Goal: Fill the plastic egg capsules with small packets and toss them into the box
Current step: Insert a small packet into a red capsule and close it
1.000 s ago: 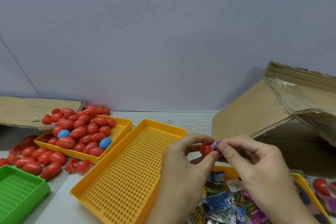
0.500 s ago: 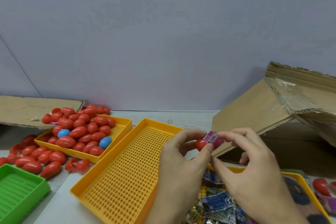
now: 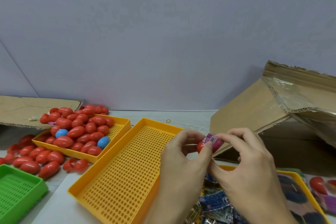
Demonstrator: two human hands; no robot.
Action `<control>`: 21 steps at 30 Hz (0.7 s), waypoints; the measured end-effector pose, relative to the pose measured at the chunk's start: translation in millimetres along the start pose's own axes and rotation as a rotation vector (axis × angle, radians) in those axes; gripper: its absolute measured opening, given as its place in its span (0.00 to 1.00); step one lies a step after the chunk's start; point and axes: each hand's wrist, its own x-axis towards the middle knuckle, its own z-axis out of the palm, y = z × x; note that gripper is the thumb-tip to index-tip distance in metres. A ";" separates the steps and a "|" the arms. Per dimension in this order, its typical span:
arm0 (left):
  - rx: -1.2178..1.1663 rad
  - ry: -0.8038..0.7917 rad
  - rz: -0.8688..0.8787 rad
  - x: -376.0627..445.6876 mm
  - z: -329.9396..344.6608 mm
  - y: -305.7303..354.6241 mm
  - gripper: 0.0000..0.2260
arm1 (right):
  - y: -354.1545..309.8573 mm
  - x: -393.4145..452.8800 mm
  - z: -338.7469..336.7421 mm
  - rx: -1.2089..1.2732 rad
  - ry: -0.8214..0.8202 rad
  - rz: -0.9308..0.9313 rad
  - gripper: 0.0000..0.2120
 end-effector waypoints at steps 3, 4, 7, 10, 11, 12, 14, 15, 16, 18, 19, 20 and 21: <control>-0.003 -0.008 -0.039 0.0 0.6 -0.6 0.05 | -0.8 0.0 0.3 0.037 -0.035 -0.001 0.22; -0.028 -0.024 -0.061 -0.3 1.7 -0.3 0.05 | -0.8 -0.1 0.4 0.050 -0.045 0.000 0.22; -0.063 -0.072 -0.089 -1.7 4.0 -0.9 0.09 | 0.4 -0.4 0.9 0.075 -0.078 -0.002 0.22; 0.012 -0.087 -0.048 -0.9 3.6 -2.8 0.06 | 0.6 -1.3 0.7 0.104 -0.088 -0.006 0.24; 0.019 -0.083 -0.046 -0.4 2.7 -3.2 0.05 | 0.0 -1.3 0.5 0.116 -0.087 -0.007 0.25; 0.021 -0.083 -0.046 0.0 1.6 -3.8 0.05 | -0.5 -1.3 0.2 0.127 -0.085 -0.008 0.25; 0.028 -0.086 -0.045 0.5 0.6 -3.7 0.04 | -0.6 -1.2 -0.1 0.140 -0.080 -0.010 0.24; 0.028 -0.090 -0.046 0.6 0.6 -3.2 0.04 | -0.2 -0.9 -0.2 0.142 -0.077 -0.009 0.24; 0.020 -0.092 -0.049 0.7 1.0 -2.9 0.04 | 0.1 -0.7 -0.2 0.144 -0.072 -0.009 0.23; -0.002 -0.091 -0.058 0.3 1.3 -2.0 0.05 | 0.4 -1.0 0.1 0.148 -0.057 -0.012 0.22; -0.011 -0.087 -0.062 0.4 1.0 -1.6 0.05 | 0.5 -1.0 0.4 0.150 -0.051 -0.012 0.22; -0.023 -0.083 -0.066 0.4 0.9 -1.5 0.06 | 0.5 -1.2 0.6 0.152 -0.049 -0.011 0.22; -0.039 -0.077 -0.073 0.7 1.0 -1.7 0.06 | 0.6 -1.0 0.6 0.154 -0.049 -0.010 0.23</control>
